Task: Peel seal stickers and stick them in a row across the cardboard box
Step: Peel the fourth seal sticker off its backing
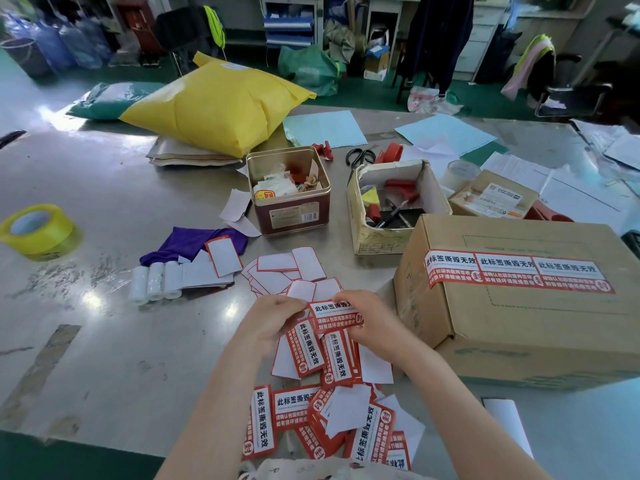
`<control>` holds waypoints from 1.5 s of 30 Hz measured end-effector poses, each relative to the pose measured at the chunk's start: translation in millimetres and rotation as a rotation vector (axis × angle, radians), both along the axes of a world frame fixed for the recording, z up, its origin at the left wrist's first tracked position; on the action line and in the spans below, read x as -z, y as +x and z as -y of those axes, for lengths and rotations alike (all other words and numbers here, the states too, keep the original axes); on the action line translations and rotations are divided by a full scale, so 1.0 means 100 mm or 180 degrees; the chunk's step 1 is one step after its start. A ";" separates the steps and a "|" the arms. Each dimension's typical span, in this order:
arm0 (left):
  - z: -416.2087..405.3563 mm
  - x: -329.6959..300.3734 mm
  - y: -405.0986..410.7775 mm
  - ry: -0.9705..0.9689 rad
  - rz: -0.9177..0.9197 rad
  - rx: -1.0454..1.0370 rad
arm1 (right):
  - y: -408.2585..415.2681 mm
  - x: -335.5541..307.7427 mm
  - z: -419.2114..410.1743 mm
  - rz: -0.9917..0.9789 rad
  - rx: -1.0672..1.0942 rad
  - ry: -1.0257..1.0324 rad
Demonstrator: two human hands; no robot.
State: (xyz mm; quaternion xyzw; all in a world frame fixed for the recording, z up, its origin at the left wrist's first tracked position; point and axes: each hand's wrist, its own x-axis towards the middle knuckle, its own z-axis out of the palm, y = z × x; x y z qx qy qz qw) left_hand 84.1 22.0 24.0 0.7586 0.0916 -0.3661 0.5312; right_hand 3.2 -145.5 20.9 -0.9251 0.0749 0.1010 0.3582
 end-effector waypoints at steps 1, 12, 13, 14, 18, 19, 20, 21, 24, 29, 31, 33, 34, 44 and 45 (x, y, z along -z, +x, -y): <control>0.00 -0.01 0.00 -0.0072 -0.0062 -0.0022 | 0.00 -0.01 0.00 0.0004 0.0009 -0.0025; 0.07 -0.20 -0.08 -0.0373 0.0443 -0.0068 | 0.03 -0.28 -0.06 0.0230 0.0227 0.0316; 0.09 -0.22 -0.08 -0.0390 0.0538 -0.0011 | 0.04 -0.31 -0.08 0.0298 0.0240 0.0373; 0.11 -0.24 -0.08 -0.0406 0.0614 0.0043 | 0.05 -0.33 -0.10 0.0374 0.0244 0.0425; 0.14 -0.35 -0.11 -0.0571 0.0789 0.0152 | 0.09 -0.39 -0.12 0.0596 0.0312 0.0495; 0.15 -0.37 -0.11 -0.0590 0.0834 0.0152 | 0.09 -0.40 -0.12 0.0636 0.0344 0.0497; 0.15 -0.39 -0.11 -0.0569 0.0891 0.0157 | 0.09 -0.40 -0.11 0.0671 0.0362 0.0496; 0.16 -0.41 -0.12 -0.0488 0.0973 0.0178 | 0.10 -0.40 -0.11 0.0697 0.0369 0.0498; 0.18 -0.44 -0.13 -0.0150 0.1246 0.0247 | 0.10 -0.40 -0.12 0.0737 0.0381 0.0519; 0.22 -0.47 -0.15 -0.0036 0.1529 0.0295 | 0.09 -0.41 -0.12 0.0764 0.0502 0.0648; 0.22 -0.47 -0.14 0.0032 0.1623 0.0312 | 0.09 -0.42 -0.12 0.0779 0.0535 0.0676; 0.23 -0.46 -0.14 0.0081 0.1672 0.0333 | 0.09 -0.43 -0.12 0.0802 0.0546 0.0675; 0.23 -0.46 -0.14 0.0097 0.1687 0.0339 | 0.09 -0.43 -0.12 0.0817 0.0553 0.0680; 0.23 -0.50 -0.15 0.0033 0.1802 0.0317 | 0.07 -0.48 -0.10 0.0972 0.0652 0.0643; 0.23 -0.50 -0.15 0.0086 0.1876 0.0327 | 0.07 -0.49 -0.10 0.0982 0.0642 0.0622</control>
